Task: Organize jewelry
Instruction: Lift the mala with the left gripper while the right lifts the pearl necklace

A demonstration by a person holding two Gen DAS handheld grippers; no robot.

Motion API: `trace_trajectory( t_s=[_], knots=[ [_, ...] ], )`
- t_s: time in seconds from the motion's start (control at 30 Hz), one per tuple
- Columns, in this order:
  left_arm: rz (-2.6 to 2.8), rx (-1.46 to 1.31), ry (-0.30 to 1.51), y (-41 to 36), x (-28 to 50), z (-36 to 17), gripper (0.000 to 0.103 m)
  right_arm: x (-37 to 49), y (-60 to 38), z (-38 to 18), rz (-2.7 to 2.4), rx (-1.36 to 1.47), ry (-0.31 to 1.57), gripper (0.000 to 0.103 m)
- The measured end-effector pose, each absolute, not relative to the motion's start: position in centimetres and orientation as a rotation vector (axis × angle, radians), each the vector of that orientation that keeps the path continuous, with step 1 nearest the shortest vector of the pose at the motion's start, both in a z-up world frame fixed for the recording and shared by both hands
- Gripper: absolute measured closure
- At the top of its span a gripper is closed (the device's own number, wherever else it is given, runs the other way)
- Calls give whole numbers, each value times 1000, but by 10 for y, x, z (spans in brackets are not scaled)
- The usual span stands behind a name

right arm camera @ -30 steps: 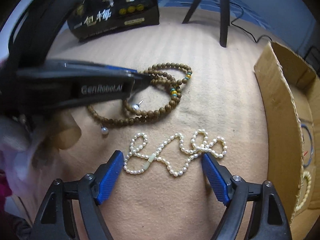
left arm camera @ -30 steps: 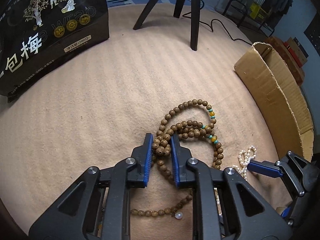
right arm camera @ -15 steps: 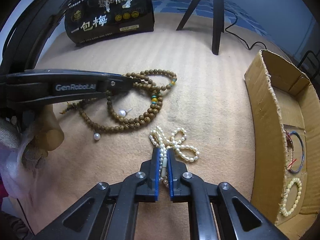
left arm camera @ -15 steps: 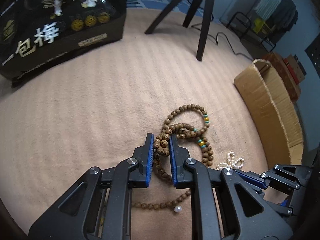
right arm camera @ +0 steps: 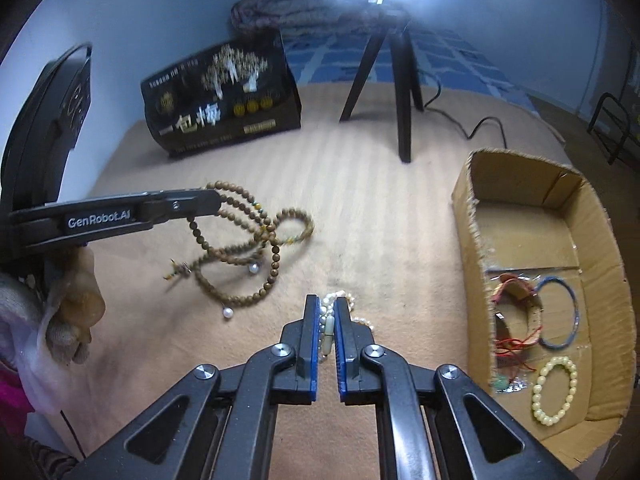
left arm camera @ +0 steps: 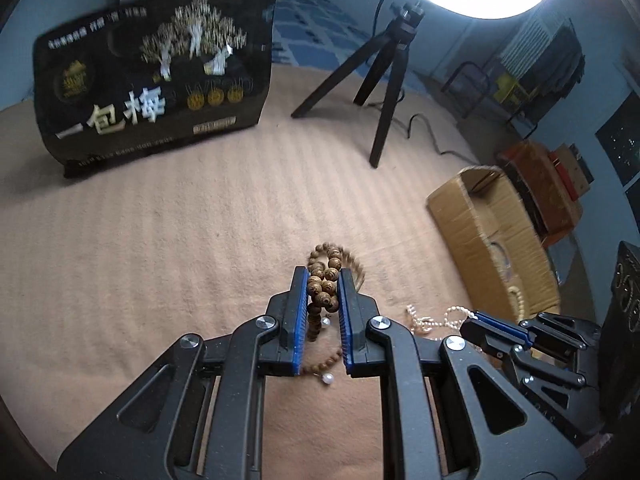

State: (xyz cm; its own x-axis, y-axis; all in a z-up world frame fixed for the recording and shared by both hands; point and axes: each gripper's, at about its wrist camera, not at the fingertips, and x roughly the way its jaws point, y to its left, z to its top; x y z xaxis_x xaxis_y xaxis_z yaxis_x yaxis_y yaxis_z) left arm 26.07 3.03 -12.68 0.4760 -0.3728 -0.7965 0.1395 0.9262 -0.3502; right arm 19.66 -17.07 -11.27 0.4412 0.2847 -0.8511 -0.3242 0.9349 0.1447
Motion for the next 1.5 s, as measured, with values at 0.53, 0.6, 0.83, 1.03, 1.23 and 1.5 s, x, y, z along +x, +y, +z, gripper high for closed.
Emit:
trace_trajectory(
  t_s=[0.53, 0.6, 0.83, 1.03, 1.23, 1.5],
  knots=[
    [-337, -308, 861, 41, 226, -29, 92, 167, -197, -42, 376, 12, 868, 99],
    [-342, -302, 841, 41, 220, -15, 92, 162, -201, -32, 378, 23, 846, 99],
    [-353, -274, 776, 35, 202, 28, 92, 143, -215, -6, 385, 54, 788, 99],
    [-380, -263, 730, 23, 191, 61, 92, 128, -235, 9, 370, 63, 763, 99],
    [-431, -244, 694, -6, 182, 86, 92, 114, -265, 28, 334, 57, 731, 99],
    [-506, -226, 679, -55, 183, 102, 92, 104, -310, 45, 267, 60, 707, 99]
  ],
)
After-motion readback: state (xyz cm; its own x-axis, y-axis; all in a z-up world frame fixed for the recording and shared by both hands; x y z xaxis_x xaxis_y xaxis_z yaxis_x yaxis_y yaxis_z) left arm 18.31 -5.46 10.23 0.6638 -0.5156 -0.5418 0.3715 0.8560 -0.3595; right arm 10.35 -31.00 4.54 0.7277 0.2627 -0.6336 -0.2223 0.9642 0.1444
